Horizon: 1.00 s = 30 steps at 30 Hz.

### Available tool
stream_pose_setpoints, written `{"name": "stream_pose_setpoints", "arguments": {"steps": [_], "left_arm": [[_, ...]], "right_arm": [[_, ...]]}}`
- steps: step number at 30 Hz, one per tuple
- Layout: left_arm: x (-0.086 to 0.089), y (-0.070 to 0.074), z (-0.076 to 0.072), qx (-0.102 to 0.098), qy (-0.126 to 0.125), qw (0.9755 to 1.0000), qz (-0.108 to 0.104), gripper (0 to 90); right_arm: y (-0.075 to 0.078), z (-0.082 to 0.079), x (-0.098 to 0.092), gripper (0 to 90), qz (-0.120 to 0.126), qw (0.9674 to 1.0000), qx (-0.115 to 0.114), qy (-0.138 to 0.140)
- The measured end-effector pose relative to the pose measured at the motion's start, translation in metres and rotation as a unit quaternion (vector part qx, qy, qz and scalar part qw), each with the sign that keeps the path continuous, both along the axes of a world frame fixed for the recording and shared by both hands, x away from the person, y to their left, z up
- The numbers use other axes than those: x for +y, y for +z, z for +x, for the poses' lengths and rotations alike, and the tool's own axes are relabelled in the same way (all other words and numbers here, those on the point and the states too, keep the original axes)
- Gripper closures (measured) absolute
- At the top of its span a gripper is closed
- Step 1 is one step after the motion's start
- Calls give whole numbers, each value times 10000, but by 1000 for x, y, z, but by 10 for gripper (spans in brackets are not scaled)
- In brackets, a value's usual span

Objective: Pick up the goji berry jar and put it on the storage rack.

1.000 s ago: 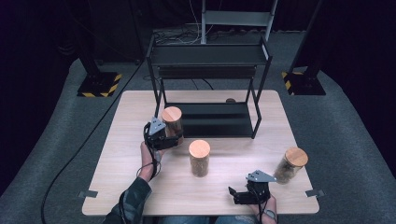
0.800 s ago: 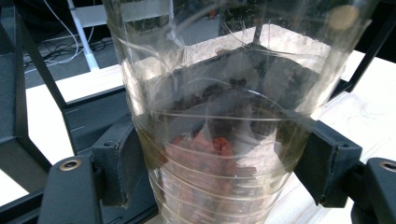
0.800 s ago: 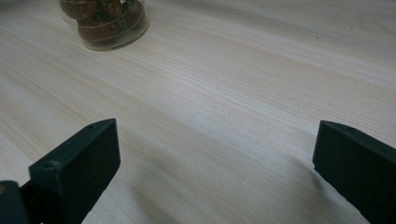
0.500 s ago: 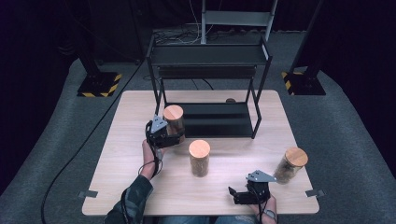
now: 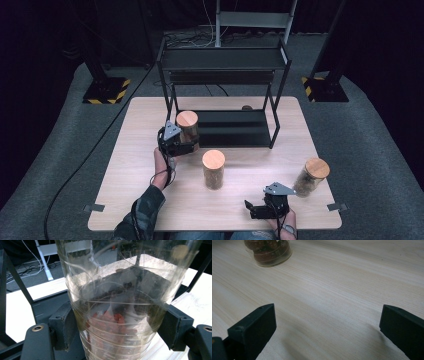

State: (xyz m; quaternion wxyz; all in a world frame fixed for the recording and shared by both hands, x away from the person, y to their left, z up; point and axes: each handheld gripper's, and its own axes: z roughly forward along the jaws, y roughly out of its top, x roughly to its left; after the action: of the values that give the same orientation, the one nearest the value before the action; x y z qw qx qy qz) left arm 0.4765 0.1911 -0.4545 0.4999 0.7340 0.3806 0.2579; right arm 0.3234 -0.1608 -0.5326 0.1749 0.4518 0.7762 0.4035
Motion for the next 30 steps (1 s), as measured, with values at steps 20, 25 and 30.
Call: {"name": "stream_pose_setpoints", "arguments": {"steps": [20, 25, 30], "left_arm": [[-7, 1, 12, 10, 34, 10000, -2, 246], [-9, 0, 15, 11, 68, 10000, 3, 246], [-9, -2, 18, 21, 98, 9999, 45, 246]], "right_arm": [[0, 0, 0, 0, -7, 10000, -4, -5], [0, 0, 0, 0, -10, 10000, -4, -5], [0, 0, 0, 0, -9, 10000, -6, -6]]}}
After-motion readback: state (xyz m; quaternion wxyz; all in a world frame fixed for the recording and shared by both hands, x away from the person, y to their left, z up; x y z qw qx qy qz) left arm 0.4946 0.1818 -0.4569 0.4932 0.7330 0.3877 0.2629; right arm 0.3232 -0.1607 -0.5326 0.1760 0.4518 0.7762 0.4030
